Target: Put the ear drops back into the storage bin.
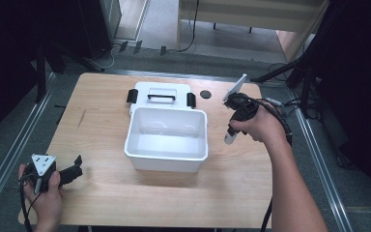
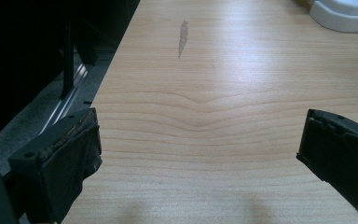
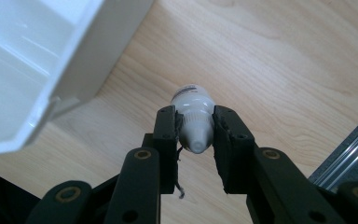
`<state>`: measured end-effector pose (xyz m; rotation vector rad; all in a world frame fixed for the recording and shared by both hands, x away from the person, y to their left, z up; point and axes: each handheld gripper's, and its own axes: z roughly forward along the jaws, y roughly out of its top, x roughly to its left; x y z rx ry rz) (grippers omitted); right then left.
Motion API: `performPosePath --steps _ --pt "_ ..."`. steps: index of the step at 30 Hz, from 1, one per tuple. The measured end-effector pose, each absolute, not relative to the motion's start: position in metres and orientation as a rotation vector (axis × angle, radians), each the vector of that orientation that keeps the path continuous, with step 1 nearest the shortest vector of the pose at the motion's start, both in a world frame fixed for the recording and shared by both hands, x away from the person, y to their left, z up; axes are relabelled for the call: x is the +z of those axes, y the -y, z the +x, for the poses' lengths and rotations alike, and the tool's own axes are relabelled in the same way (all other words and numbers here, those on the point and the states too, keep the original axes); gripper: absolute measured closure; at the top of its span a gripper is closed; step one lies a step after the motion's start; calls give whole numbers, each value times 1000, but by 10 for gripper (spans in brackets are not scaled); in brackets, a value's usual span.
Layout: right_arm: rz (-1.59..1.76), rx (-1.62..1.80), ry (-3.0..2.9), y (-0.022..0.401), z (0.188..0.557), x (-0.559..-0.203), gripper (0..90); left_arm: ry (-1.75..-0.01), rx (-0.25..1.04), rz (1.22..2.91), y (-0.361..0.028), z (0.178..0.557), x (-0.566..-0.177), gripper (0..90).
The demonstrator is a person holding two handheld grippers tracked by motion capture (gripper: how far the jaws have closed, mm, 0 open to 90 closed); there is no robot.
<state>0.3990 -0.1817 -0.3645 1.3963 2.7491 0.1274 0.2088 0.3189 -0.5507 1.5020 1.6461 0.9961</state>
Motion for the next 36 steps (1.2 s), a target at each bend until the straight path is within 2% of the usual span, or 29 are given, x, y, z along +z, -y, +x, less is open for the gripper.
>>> performPosePath --steps 8,17,26,36 --pt "1370 149 -2746 159 414 -334 724 -1646 996 1502 -319 209 -551 0" --pt "1319 175 -2746 134 426 -317 724 -1644 993 1501 -320 209 -551 0" --pt "1289 234 -2756 113 431 -310 724 -1644 992 1500 -319 209 -551 0" --pt "1256 258 -2783 90 435 -319 723 -1642 989 1508 -320 209 -551 0"
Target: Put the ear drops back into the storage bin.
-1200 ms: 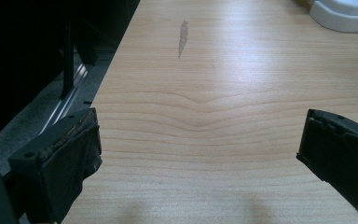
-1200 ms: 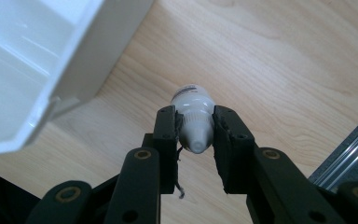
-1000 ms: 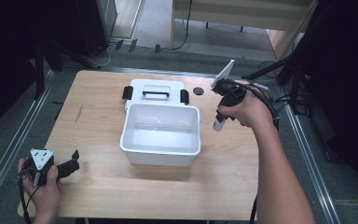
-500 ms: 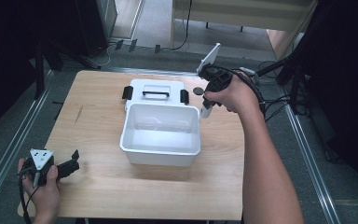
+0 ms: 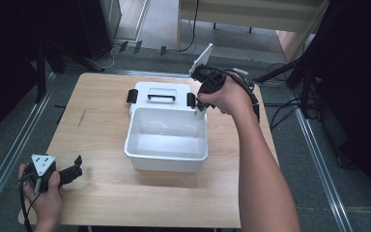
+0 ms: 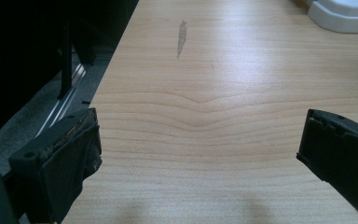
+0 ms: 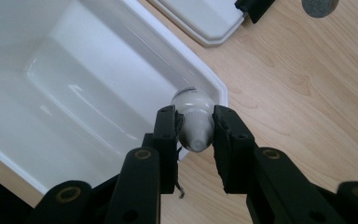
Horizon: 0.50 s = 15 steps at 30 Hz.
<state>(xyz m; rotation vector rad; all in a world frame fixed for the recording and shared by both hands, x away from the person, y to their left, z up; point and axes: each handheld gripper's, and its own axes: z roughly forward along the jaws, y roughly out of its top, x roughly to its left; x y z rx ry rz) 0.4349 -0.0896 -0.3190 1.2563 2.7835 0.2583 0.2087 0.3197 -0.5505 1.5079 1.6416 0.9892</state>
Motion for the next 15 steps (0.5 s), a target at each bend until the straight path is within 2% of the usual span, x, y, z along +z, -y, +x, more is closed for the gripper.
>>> performPosePath --steps 15 --pt "1214 214 -2744 80 442 -339 724 -1642 983 1503 -320 209 -551 0"
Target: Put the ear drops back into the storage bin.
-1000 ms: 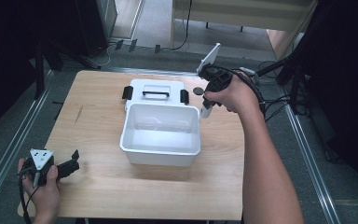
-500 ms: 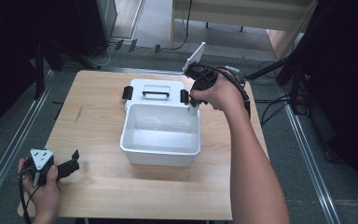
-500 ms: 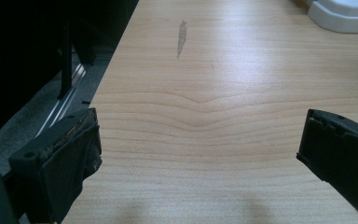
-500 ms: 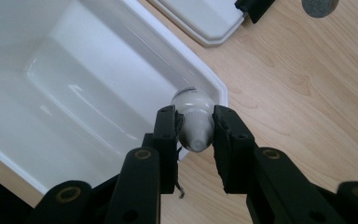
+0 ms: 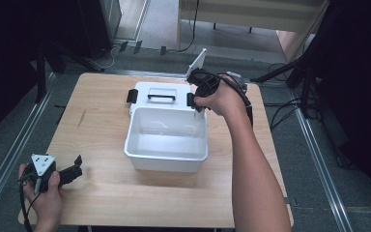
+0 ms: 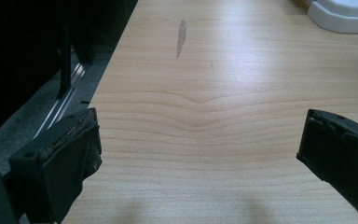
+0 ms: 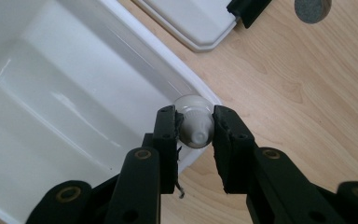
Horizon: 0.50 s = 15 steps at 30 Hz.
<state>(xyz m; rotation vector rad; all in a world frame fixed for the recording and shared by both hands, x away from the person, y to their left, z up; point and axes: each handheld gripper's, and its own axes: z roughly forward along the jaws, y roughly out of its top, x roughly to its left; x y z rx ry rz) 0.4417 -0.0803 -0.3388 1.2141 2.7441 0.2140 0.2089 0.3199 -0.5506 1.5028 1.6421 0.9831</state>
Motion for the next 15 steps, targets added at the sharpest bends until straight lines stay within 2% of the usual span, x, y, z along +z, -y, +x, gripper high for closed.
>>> performPosePath --steps 15 --pt "1133 193 -2722 69 438 -362 724 -1641 982 1499 -320 209 -551 0"
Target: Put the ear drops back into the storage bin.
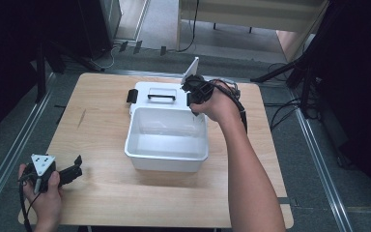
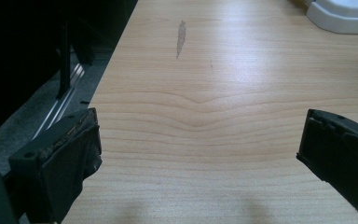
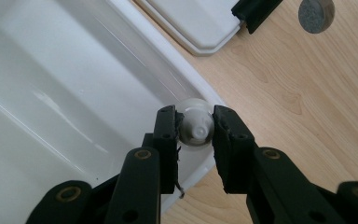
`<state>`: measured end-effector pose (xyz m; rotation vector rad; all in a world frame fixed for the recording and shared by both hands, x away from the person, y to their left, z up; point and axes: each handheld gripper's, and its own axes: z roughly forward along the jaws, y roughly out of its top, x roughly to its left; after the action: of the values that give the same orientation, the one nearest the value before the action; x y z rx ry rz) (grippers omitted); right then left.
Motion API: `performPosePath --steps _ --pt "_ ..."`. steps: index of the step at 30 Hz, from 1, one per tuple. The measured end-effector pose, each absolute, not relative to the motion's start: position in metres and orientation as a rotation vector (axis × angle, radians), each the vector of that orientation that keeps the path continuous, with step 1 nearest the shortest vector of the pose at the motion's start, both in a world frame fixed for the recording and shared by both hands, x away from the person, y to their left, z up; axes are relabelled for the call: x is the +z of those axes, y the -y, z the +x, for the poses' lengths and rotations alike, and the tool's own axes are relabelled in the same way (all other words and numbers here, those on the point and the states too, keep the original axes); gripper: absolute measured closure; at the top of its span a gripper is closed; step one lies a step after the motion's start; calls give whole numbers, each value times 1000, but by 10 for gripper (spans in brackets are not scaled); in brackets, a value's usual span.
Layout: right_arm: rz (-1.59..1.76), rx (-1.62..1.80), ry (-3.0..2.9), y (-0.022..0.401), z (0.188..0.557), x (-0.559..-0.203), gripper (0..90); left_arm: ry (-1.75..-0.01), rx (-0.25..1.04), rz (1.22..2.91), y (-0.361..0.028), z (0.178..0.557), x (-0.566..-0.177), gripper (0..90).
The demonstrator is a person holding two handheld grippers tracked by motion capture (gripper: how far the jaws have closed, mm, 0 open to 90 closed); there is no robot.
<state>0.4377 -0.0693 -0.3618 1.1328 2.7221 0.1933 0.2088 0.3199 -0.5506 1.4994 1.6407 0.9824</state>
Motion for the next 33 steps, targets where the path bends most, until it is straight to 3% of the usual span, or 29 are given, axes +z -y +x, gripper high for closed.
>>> performPosePath --steps 33 --pt "1009 79 -2749 62 432 -409 723 -1637 990 1504 -319 209 -551 0"
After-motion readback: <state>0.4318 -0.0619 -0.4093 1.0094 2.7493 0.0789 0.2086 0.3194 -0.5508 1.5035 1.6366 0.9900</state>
